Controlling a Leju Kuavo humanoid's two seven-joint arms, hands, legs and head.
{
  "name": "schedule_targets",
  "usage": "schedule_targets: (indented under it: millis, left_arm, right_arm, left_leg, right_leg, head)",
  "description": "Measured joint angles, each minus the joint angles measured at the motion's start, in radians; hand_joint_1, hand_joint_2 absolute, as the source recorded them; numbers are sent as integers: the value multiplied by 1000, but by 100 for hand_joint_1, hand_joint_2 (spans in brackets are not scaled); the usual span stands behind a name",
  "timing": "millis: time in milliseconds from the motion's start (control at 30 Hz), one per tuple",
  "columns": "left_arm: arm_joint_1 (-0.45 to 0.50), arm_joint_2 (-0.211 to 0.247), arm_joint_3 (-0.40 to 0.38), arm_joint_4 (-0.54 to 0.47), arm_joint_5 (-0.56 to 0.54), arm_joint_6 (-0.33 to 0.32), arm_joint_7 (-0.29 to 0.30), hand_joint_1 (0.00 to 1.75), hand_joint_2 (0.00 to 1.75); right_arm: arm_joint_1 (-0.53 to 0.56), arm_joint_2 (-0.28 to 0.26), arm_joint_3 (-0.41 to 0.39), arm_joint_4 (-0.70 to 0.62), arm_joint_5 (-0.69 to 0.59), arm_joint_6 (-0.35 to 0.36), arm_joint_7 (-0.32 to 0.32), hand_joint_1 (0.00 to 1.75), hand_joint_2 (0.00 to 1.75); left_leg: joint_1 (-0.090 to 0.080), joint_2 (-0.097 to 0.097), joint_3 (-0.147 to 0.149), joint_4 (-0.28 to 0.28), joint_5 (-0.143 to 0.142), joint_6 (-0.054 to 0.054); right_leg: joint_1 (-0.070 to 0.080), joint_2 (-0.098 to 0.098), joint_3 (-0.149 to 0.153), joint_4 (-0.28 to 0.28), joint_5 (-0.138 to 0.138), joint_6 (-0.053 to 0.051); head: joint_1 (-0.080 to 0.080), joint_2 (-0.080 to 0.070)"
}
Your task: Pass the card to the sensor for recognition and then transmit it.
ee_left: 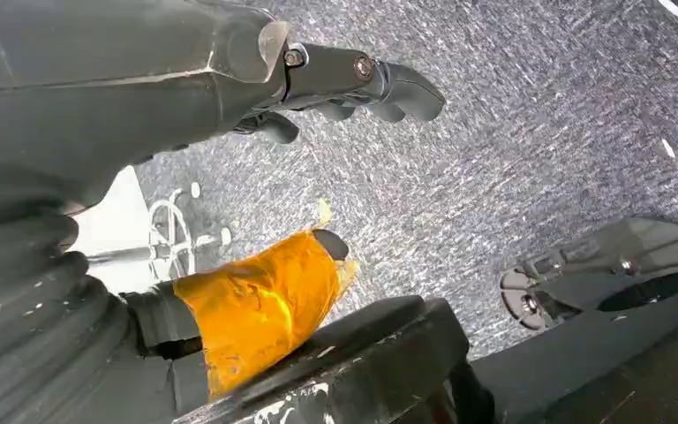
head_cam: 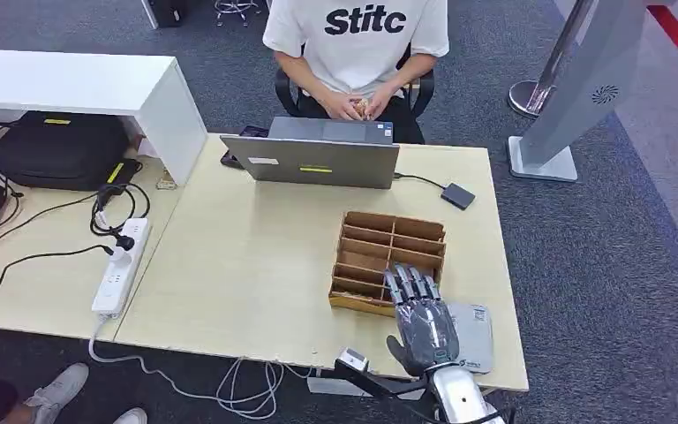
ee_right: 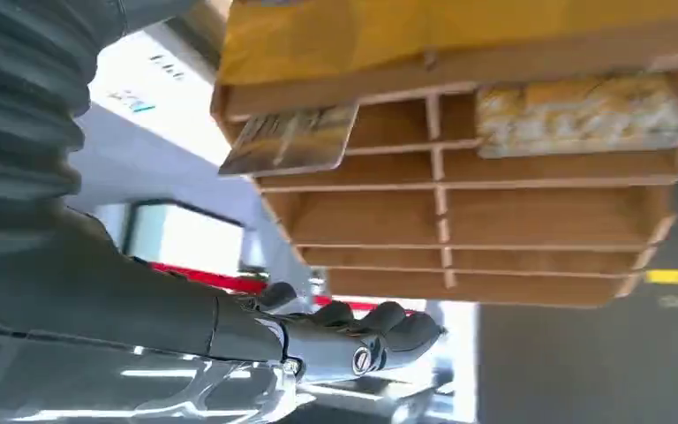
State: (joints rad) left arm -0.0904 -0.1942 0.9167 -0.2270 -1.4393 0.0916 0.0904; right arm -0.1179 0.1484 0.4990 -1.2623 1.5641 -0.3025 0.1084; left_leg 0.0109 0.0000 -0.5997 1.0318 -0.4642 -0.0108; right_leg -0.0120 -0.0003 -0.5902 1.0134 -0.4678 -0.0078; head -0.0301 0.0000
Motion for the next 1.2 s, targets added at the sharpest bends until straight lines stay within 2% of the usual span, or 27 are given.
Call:
schedule_targets:
  millis: [167, 767, 1033, 1200]
  left_arm:
    - [0, 0, 2, 0, -7, 1, 3, 0, 175]
    - [0, 0, 18, 0, -13, 2, 3, 0, 175]
    - [0, 0, 24, 0, -13, 4, 6, 0, 175]
    - [0, 0, 27, 0, -13, 6, 6, 0, 175]
  right_arm:
    - [-23, 0, 27, 2, 8, 2, 31, 0, 175]
    - [-44, 0, 35, 56, 8, 38, 14, 0, 175]
    - [-49, 8, -7, 85, -59, 50, -31, 0, 175]
    - [-49, 11, -37, 82, -67, 51, -38, 0, 175]
  left_leg:
    - [0, 0, 0, 0, 0, 0]
    - [0, 0, 0, 0, 0, 0]
    - [0, 0, 0, 0, 0, 0]
    - [0, 0, 0, 0, 0, 0]
  right_leg:
    - [0, 0, 0, 0, 0, 0]
    - [0, 0, 0, 0, 0, 0]
    - [0, 0, 0, 0, 0, 0]
    - [0, 0, 0, 0, 0, 0]
  head:
    - [0, 0]
    - [0, 0]
    - [0, 0]
    - [0, 0]
